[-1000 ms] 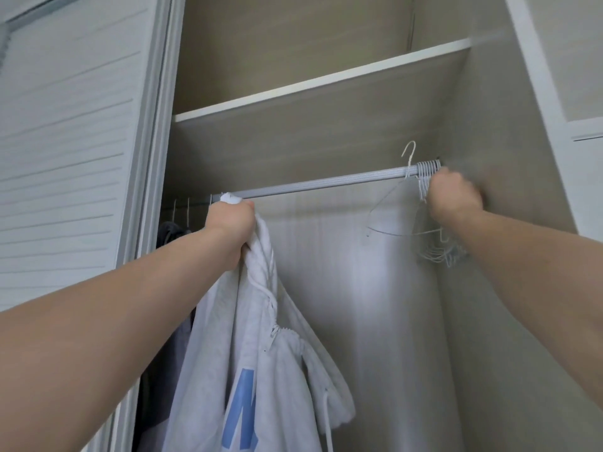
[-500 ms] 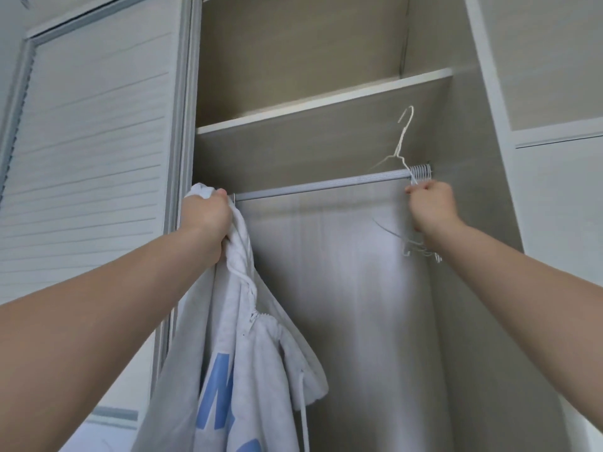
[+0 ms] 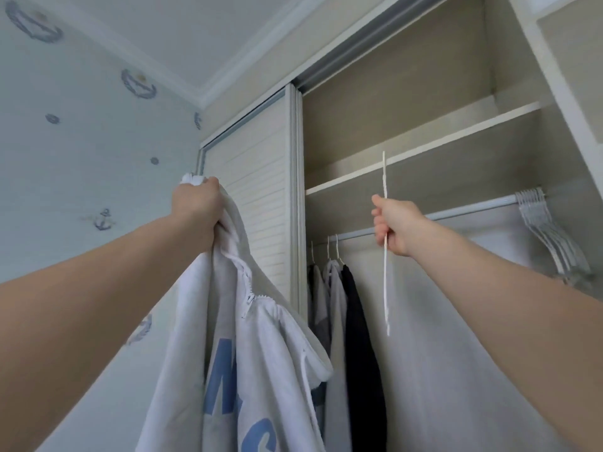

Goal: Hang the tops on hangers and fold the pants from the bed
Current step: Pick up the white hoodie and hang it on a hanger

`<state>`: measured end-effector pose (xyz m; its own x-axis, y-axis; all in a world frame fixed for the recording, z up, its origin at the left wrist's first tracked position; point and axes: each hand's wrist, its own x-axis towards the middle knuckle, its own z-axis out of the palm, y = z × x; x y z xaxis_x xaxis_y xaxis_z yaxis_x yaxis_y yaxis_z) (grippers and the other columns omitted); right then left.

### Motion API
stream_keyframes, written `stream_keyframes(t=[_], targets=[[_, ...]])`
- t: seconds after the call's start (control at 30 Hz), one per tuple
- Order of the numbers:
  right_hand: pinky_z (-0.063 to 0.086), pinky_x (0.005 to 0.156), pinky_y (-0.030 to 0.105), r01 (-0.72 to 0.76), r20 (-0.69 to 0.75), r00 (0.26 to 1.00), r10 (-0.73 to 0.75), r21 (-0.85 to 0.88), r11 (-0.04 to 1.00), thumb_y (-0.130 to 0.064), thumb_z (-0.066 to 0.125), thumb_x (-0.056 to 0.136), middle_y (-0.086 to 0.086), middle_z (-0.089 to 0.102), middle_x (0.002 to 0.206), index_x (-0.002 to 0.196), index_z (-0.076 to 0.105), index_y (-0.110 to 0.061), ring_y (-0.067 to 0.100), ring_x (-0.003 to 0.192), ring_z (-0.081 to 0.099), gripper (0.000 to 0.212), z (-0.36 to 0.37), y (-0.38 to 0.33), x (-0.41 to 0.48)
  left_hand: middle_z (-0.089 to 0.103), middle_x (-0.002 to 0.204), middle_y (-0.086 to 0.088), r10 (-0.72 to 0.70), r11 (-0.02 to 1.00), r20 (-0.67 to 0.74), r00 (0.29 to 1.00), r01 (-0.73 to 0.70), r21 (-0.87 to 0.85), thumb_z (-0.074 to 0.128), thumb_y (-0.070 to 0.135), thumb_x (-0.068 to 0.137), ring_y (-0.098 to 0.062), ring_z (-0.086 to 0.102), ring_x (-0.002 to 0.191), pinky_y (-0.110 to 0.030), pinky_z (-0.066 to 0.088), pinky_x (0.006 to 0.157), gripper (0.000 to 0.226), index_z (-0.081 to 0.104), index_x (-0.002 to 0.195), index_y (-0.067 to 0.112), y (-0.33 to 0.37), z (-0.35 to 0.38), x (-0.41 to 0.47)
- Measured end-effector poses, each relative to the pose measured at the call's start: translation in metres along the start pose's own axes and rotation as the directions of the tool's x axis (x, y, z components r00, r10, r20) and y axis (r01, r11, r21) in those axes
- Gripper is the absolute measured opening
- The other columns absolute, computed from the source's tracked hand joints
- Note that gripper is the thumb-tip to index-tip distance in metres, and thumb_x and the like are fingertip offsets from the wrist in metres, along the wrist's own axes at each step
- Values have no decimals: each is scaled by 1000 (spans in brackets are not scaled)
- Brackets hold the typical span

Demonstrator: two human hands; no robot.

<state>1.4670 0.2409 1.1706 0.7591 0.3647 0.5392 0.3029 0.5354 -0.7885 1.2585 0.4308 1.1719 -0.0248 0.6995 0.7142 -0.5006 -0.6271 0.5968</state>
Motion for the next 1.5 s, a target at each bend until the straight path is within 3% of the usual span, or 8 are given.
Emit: stream_keyframes(t=[0.13,0.4,0.67,0.93,1.1,1.27,1.37,1.5], targets=[[10,37,9,-115,89,989,121,-68,991,-25,39,108,-4,26,38,81,46,-15,7,25,16,30,32,15,-15,43,86,-7,54,995,-75,996,-47,85,41,13,98,-20,48,84,-26,36,57,24,35,77,24,47,-58,-4],[13,37,14,-11,369,927,-65,200,980,-16,44,103,-4,28,46,80,47,-14,6,31,20,23,91,-16,-99,53,86,-6,110,944,-218,970,-33,329,48,24,95,-20,55,74,-23,40,58,5,52,92,24,130,-152,-53],[15,42,19,-179,684,729,34,143,973,-24,49,100,-5,25,44,74,47,-15,12,39,19,28,162,-4,-239,62,85,-4,138,836,-425,894,125,535,61,34,91,-21,63,78,-30,53,76,21,59,85,14,211,-272,-123],[20,41,21,-303,834,528,-163,364,881,-19,48,95,-3,24,47,64,54,-13,15,40,19,32,175,-10,-368,59,82,0,276,697,-588,760,263,667,64,39,91,-15,59,72,-25,41,55,26,57,98,15,328,-367,-190],[24,39,20,-404,903,352,-248,385,830,-21,49,95,0,22,50,84,70,-8,15,39,20,28,202,-30,-447,66,87,-3,358,579,-596,719,329,746,71,45,85,-20,65,79,-29,51,67,32,63,96,15,404,-405,-231],[25,38,22,-496,920,192,-342,392,775,-21,52,100,1,21,55,81,72,-11,15,42,20,30,236,-53,-526,66,87,-6,466,295,-526,712,435,851,67,39,88,-20,63,73,-20,50,56,28,65,92,12,479,-454,-277],[25,38,22,-507,917,97,-387,380,774,-19,52,100,1,19,55,70,71,-14,16,42,20,36,249,-64,-582,67,97,-11,483,25,-450,751,502,864,61,39,94,-27,65,85,-33,53,75,38,67,106,4,523,-486,-310],[27,38,22,-455,921,8,-389,350,819,-15,52,98,-1,28,46,66,70,-17,18,40,23,37,255,-72,-672,63,91,-8,428,-389,-384,818,550,739,52,40,101,-24,62,82,-28,47,63,40,66,107,3,566,-523,-353]])
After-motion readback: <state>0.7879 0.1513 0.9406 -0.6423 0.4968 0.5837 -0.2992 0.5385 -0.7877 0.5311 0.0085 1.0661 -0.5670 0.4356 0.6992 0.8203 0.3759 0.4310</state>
